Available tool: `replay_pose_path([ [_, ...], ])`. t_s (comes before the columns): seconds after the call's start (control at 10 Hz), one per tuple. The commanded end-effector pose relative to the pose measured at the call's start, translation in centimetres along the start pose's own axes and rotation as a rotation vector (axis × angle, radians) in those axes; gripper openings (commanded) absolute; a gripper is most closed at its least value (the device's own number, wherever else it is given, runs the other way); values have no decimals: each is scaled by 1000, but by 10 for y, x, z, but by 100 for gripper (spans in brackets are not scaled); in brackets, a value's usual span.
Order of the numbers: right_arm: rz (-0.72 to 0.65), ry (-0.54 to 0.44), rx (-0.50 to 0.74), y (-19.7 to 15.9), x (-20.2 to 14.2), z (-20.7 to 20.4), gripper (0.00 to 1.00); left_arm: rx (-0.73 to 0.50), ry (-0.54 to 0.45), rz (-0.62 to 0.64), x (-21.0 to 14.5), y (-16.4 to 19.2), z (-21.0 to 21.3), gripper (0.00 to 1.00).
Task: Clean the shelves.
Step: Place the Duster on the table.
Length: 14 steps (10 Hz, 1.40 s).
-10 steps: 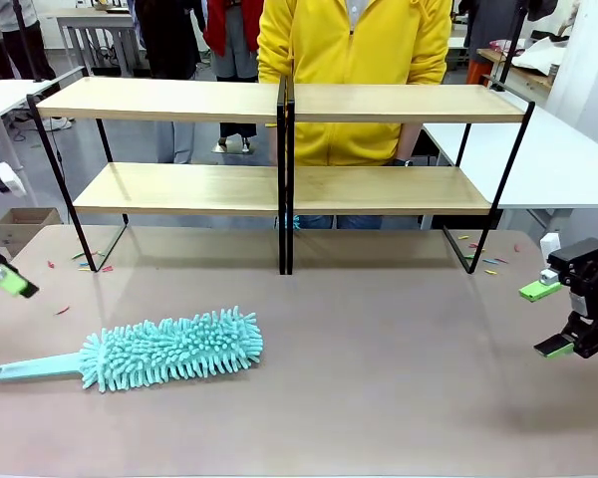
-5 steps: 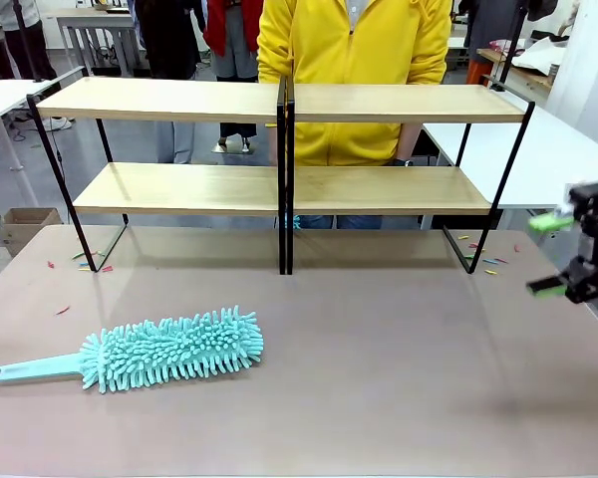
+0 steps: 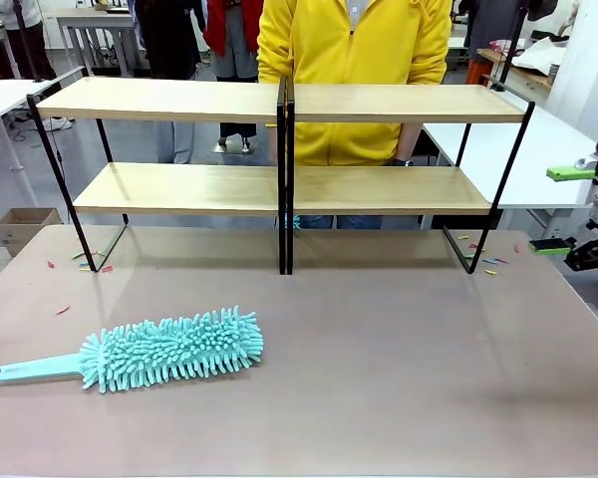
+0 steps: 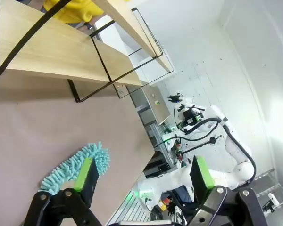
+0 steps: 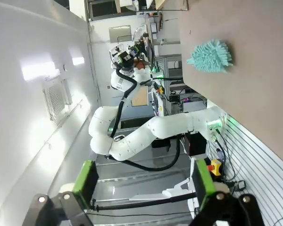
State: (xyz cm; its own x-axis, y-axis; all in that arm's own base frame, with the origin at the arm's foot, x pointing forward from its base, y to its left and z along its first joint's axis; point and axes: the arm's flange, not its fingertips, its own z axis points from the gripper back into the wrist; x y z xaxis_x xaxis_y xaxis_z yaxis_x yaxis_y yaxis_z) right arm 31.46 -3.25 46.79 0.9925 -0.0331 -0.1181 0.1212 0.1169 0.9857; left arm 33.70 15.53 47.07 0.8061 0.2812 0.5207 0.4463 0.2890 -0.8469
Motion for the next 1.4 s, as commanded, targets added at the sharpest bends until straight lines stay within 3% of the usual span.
replay_pose_path([
  [0.0,-2,21,-13,-3,-1,-2,100,27,27,-13,0,-2,-3,100],
  [1.3,-2,21,-13,-3,-1,-2,100,27,27,-13,0,-2,-3,100],
])
